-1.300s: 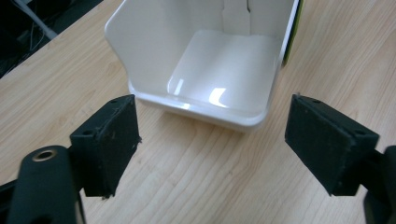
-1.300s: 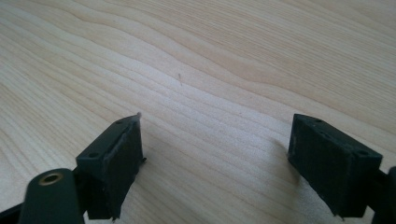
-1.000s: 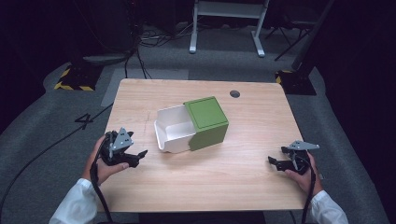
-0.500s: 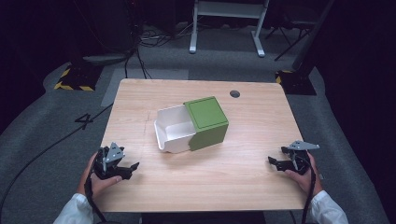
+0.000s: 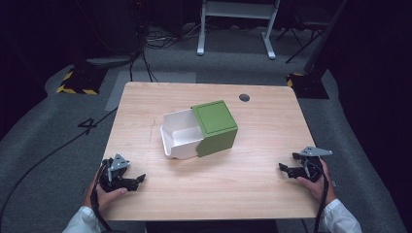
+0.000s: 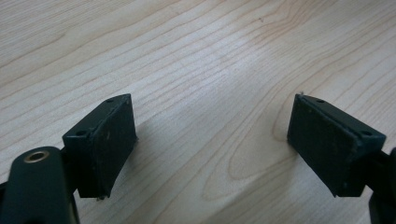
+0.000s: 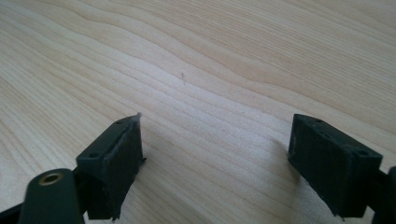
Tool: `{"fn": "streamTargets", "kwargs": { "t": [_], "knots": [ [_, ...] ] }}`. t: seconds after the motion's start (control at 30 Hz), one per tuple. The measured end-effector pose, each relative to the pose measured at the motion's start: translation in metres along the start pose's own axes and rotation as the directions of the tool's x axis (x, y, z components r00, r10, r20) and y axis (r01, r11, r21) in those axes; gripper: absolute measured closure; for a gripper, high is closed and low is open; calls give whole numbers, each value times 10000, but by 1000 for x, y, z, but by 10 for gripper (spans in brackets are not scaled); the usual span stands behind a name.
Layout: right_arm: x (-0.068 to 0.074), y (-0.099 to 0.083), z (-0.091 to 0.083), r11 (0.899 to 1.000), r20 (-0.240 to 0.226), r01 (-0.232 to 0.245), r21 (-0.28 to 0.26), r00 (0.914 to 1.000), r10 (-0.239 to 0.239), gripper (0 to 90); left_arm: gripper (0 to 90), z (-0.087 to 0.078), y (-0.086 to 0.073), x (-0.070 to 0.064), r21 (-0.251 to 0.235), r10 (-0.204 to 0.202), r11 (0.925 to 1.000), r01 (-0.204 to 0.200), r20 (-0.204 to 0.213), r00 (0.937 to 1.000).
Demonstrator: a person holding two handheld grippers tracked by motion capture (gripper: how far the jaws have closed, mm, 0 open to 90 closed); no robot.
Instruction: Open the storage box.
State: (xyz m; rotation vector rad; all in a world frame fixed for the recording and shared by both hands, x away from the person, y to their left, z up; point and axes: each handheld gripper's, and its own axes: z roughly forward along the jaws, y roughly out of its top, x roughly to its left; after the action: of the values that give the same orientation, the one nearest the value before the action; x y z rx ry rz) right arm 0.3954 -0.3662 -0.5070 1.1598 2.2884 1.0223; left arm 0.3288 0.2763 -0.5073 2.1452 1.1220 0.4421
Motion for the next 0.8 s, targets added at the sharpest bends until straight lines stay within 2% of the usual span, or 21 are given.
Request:
{"fn": "streamTargets", "kwargs": {
  "t": [0.8],
  "knots": [
    [0,0,0,10000,0,12,7,10000,-12,176,157,0,0,0,-17,-50,10000,50,-22,10000]
  ]
}}
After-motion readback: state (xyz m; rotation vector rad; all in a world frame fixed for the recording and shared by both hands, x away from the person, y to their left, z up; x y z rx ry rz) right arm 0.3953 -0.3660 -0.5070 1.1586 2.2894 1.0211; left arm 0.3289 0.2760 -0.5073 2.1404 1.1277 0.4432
